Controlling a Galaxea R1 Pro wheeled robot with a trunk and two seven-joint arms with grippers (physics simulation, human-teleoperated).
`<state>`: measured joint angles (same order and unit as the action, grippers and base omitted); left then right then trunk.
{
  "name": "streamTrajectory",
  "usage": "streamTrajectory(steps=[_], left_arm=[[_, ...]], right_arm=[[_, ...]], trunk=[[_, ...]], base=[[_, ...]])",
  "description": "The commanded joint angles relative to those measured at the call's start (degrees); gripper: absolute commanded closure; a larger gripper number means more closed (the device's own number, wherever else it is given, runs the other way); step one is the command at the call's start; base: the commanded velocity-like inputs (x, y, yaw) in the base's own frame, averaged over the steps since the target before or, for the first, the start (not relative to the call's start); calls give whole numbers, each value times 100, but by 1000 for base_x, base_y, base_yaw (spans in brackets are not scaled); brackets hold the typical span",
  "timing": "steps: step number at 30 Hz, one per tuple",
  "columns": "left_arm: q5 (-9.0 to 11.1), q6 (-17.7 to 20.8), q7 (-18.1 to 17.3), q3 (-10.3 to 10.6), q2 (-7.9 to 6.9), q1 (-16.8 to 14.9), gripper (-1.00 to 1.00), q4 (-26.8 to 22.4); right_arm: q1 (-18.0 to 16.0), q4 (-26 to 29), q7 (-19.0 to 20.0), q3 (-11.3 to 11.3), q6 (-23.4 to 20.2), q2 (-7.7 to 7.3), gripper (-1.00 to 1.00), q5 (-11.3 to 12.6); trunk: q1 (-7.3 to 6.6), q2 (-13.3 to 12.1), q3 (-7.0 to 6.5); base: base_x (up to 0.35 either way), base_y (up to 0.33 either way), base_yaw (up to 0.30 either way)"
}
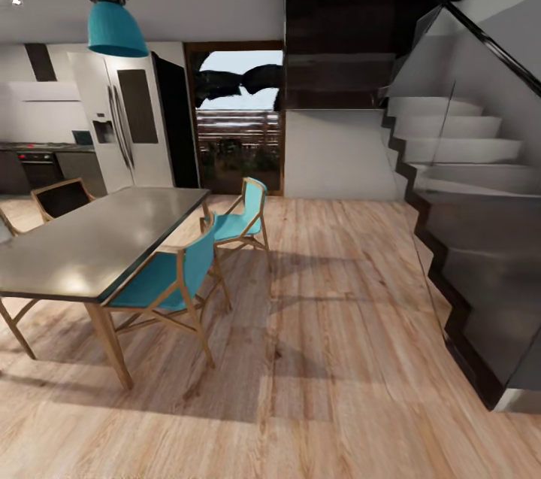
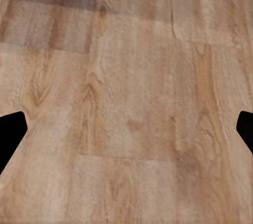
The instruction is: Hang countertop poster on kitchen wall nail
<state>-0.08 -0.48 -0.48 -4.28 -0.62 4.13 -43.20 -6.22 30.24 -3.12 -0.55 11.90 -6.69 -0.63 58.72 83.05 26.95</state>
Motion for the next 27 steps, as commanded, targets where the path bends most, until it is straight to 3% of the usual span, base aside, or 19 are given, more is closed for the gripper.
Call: streamTrajectory(steps=[1, 27], left_arm=[[-1, -5, -5, -2, 0, 1, -100, -4], [-1, 4, 4, -2, 0, 1, -100, -4]], right_arm=[[-2, -1, -22, -6, 14, 0, -100, -7], [-2, -1, -22, -15, 14, 1, -100, -7]], trunk=[[1, 3, 5], [1, 3, 5]], base=[[95, 290, 289], [129, 290, 289]])
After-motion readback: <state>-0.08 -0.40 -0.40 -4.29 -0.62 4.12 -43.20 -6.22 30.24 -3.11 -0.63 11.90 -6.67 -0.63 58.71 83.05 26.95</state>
